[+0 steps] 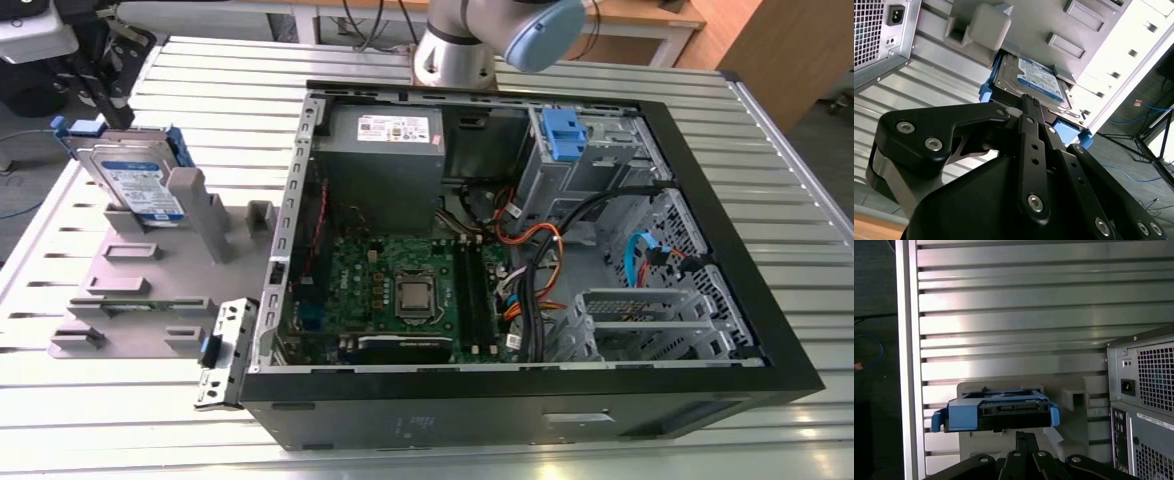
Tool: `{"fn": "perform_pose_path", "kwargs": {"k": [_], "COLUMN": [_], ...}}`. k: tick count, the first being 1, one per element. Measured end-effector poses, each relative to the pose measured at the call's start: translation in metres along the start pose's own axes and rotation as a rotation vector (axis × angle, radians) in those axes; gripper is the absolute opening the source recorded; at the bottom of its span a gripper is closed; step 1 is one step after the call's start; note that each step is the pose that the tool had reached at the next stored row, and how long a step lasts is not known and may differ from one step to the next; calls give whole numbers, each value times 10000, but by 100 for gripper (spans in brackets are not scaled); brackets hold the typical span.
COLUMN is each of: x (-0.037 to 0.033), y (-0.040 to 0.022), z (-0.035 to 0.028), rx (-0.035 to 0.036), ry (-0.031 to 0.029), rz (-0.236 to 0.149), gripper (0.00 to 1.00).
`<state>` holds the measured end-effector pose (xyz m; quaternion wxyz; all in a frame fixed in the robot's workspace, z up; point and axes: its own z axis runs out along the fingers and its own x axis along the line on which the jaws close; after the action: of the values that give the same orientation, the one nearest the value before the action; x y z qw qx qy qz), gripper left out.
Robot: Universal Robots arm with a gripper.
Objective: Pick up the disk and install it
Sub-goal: 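Reach for the disk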
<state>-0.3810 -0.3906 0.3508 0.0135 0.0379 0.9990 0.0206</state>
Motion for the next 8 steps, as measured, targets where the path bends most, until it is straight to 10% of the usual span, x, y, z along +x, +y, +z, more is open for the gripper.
{"fn": "perform_pose_path", "kwargs": {"k": [8], "x": [80], "y": [4], "z": [44], "rx": [13], "ry": [0], "rz": [-1], "gripper": [11]}}
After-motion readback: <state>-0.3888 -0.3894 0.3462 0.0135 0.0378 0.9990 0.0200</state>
